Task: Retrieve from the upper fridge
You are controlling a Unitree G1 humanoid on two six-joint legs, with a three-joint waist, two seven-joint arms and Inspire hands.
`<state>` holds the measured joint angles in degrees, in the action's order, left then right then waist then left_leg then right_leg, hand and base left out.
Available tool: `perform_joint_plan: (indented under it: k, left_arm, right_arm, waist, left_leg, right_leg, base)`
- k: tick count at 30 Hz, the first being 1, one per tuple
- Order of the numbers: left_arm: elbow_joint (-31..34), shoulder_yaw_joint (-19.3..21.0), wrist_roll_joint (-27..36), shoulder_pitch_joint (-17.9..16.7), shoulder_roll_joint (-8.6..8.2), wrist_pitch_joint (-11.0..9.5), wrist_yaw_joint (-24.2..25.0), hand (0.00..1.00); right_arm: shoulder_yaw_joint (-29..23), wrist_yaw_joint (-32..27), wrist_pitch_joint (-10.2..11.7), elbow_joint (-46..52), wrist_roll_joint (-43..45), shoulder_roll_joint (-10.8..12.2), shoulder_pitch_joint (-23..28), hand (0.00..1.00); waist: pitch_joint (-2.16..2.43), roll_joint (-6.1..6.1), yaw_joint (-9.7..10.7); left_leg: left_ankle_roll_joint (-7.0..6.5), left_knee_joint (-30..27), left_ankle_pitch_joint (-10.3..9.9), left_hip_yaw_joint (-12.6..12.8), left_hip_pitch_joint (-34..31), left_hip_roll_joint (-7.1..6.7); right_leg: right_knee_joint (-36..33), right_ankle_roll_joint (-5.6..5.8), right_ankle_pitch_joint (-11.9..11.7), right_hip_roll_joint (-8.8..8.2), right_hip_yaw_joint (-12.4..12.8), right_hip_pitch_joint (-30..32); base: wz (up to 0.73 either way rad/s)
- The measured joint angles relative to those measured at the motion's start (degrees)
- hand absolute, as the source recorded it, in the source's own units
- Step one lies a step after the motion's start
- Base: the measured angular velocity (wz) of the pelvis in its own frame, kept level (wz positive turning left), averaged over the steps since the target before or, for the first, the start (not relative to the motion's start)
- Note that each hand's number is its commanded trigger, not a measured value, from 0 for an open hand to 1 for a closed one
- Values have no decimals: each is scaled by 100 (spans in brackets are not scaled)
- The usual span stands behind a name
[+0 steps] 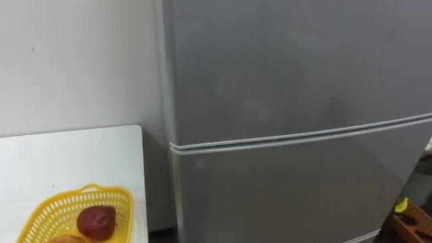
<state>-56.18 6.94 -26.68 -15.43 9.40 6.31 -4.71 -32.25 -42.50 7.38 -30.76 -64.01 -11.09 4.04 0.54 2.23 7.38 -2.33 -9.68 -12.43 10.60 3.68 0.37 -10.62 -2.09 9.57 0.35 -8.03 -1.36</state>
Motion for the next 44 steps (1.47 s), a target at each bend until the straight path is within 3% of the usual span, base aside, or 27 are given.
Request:
perform_joint_plan:
  k: [5,8,13,17,23,28,33,34,44]
  left_arm:
    - [-22,25,-23,-49,-55,99,-11,0]
    - [-15,107,-22,-209,-261,121,41,0]
    - [-115,297,-36,-318,-394,133,169,0]
    - [-203,430,-47,-289,-366,263,306,0]
    - [-380,105,-22,-42,-294,475,430,0]
    - [-422,-157,-25,-32,-289,573,558,0]
    - [-418,-156,-44,-2,-293,645,715,0]
    - [-418,-156,-45,13,-293,646,773,0]
    - [-459,-167,-37,28,-296,743,846,0]
  right_arm:
    - [360,626,-197,-1966,-139,199,124,0]
    - [575,1272,-463,-3276,-236,357,321,0]
    - [899,2279,-837,-4351,606,386,472,0]
    - [1374,3047,-1032,-4547,1956,364,581,0]
    - [2598,3808,-1474,-4801,4610,241,358,0]
    - [2678,3978,-1507,-4809,5571,209,112,0]
    - [2999,4126,-1727,-4768,6480,205,119,0]
    - [3068,4177,-1747,-4745,6701,202,155,0]
    - [3463,4460,-1867,-4627,7819,216,102,0]
  waist:
    - [1,-60,7]
    - [-3,-104,11]
    - [-36,-146,-15]
    - [-33,-116,-63]
    - [-36,-79,-464]
    - [-53,-78,-482]
    - [-59,-84,-522]
    - [-88,-89,-553]
    - [-83,-134,-651]
  left_leg:
    - [-2,-16,-4,-34,31,-18]
    - [-3,-3,-8,-119,92,-28]
    - [4,15,-10,-133,189,-24]
    - [11,18,-16,-155,196,-23]
    - [9,13,-17,-188,206,-35]
    - [10,13,-17,-204,251,-35]
    - [24,26,-30,-208,326,-32]
    - [28,43,-35,-206,382,-32]
    - [33,50,-53,-209,404,-28]
  right_leg:
    - [-17,12,89,-15,-9,-16]
    - [-13,14,117,-25,-56,-83]
    - [-5,4,124,-14,-59,-170]
    - [-2,-2,137,-16,-83,-179]
    - [-17,-2,123,-25,-102,-184]
    - [0,-5,133,-33,-149,-247]
    - [-1,-6,169,-32,-158,-322]
    - [-1,-7,175,-31,-158,-364]
    - [-4,-9,183,-23,-144,-384]
  base:
    - [9]
    - [8]
    - [1]
    - [0]
    - [1]
    - [4]
    - [0]
    - [-3]
    - [0]
